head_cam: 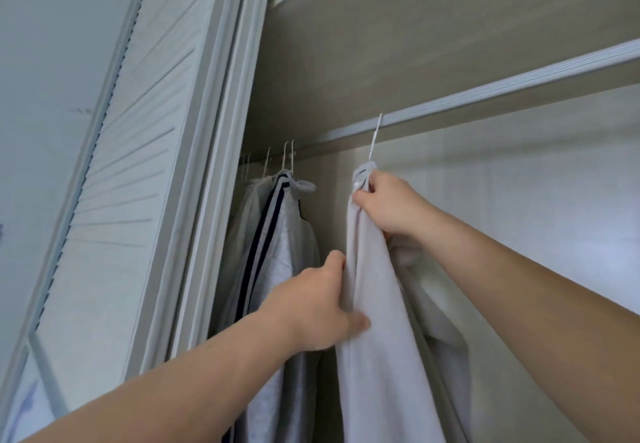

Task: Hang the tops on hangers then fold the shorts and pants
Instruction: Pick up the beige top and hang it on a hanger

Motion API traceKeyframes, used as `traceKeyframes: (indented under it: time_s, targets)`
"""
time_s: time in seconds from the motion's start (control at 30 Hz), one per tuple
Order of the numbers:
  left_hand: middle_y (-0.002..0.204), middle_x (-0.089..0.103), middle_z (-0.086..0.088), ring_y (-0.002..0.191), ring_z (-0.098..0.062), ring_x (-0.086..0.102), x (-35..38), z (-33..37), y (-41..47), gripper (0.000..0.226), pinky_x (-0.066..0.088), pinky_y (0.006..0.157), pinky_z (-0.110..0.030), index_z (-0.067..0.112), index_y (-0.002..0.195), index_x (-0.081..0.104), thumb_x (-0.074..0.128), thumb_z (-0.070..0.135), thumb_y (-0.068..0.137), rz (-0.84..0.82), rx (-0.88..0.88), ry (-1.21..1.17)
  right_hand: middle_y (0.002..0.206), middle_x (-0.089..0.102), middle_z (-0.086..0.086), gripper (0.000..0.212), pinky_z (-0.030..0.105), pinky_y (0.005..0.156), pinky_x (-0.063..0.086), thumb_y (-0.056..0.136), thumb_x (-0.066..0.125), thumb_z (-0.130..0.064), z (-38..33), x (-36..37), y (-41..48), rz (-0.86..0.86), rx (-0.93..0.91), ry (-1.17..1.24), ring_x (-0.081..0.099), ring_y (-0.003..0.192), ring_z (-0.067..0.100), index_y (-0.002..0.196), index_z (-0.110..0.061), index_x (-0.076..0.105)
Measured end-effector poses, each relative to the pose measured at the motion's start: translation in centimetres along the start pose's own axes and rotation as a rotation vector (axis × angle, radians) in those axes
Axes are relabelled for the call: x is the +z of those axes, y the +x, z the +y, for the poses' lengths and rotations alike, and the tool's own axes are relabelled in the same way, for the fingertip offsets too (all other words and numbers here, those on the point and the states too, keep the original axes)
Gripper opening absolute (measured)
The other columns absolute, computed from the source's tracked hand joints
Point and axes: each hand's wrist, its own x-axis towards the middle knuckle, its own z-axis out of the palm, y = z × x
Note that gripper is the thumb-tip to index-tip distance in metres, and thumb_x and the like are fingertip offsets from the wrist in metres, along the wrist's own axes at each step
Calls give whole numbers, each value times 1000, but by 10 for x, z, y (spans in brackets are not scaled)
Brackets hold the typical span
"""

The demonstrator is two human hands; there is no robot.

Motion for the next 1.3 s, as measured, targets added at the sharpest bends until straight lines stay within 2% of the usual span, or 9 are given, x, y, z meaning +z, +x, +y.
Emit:
traceKeyframes:
  time_s: [0.13, 0.2, 0.33, 0.47, 0.7, 0.83, 0.93, 1.13, 1.3]
  targets:
    - [91, 62, -2, 80, -25, 62, -3, -22, 1, 35, 56, 74, -49, 24, 114, 36, 59, 20, 88, 63, -3, 71, 94, 60, 13, 25, 31, 59, 35, 103, 48, -27, -7, 24, 25, -42, -15, 41, 56, 85, 28, 98, -5, 60]
    - [89, 62, -4, 77, -28, 63, -6, -33, 1, 33, 57, 71, -51, 23, 113, 37, 55, 13, 88, 87, -15, 105, 92, 58, 14, 30, 32, 67, 36, 104, 48, -29, -11, 37, 39, -56, -1, 39, 56, 91, 31, 86, -6, 55]
    - [92, 61, -6, 77, -28, 63, -14, -50, -2, 38, 57, 72, -50, 21, 122, 37, 49, 6, 90, 119, -68, 129, 97, 61, 23, 31, 29, 68, 40, 104, 49, -28, -23, 62, 65, -96, 40, 5, 62, 88, 36, 81, -8, 46]
    - [94, 54, -5, 81, -28, 61, -17, -56, -2, 35, 55, 71, -45, 19, 123, 40, 48, 6, 91, 144, -91, 144, 92, 59, 22, 31, 27, 44, 42, 104, 50, -29, -38, 83, 84, -109, 46, 20, 62, 61, 33, 82, -7, 51]
    - [101, 54, -6, 84, -29, 61, -15, -58, 1, 22, 57, 79, -47, 15, 113, 49, 46, 7, 94, 127, -108, 204, 90, 64, 22, 37, 26, 44, 45, 103, 52, -29, -38, 98, 88, -66, 22, 42, 64, 58, 33, 72, -9, 51]
    - [104, 56, -2, 86, -26, 62, -12, -58, -7, 22, 57, 78, -43, 19, 114, 51, 45, 10, 96, 119, -76, 251, 78, 67, 21, 34, 44, 53, 59, 101, 56, -29, -18, 94, 74, -105, -20, 157, 67, 58, 40, 106, 3, 63]
    - [104, 53, 1, 85, -23, 60, -14, -56, -18, 20, 56, 78, -42, 19, 115, 52, 45, 14, 98, 95, 0, 239, 74, 62, 5, 34, 38, 50, 60, 100, 58, -23, -2, 91, 53, -118, -40, 236, 64, 60, 27, 133, -15, 59]
    - [111, 51, 8, 89, -12, 53, -29, -49, -77, 19, 53, 78, -38, 25, 118, 53, 46, 29, 100, 157, 187, 331, 131, 62, -6, 40, 39, 106, 46, 101, 53, -38, 7, 92, -23, -111, -197, 270, 57, 121, 15, 138, -26, 55]
    - [112, 54, 12, 101, -14, 52, -50, -57, -166, 25, 46, 89, -34, 30, 114, 55, 41, 46, 100, 171, 112, 462, 156, 37, -8, 51, 41, 121, 23, 103, 42, -48, -24, 93, -113, -155, -370, 269, 26, 147, 11, 150, -30, 39]
